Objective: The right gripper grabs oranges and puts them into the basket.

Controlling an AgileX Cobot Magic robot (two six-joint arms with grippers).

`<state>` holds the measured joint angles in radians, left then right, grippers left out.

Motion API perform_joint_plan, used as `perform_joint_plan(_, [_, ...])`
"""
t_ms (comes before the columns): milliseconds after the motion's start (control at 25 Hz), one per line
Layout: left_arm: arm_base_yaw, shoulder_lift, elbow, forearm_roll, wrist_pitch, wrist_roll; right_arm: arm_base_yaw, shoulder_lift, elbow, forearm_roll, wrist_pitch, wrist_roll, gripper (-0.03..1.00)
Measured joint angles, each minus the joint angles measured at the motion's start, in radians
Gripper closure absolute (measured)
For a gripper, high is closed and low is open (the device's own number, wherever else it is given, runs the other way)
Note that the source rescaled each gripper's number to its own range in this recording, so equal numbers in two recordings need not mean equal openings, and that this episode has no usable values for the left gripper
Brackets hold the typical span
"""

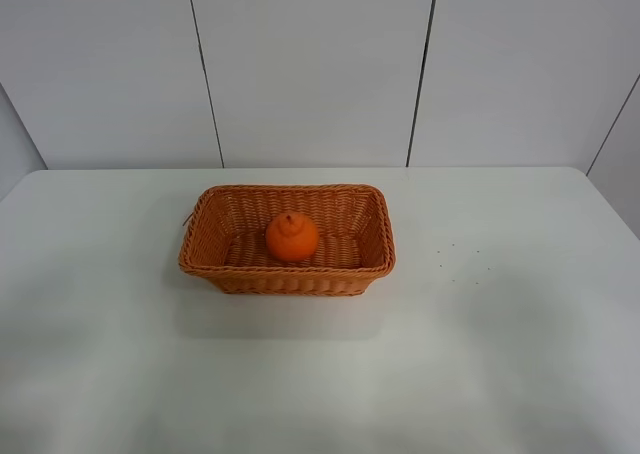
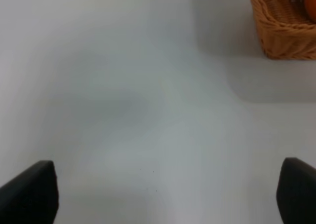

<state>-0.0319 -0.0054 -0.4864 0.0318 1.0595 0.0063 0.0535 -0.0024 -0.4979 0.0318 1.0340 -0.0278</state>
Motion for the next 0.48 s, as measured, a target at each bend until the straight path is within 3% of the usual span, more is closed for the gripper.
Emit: perform_joint_plan(480, [0.0,0.0,0.0,0.0,0.0,0.0,0.0,-0.003,0.0,-0.001,0.0,0.001,-0.03])
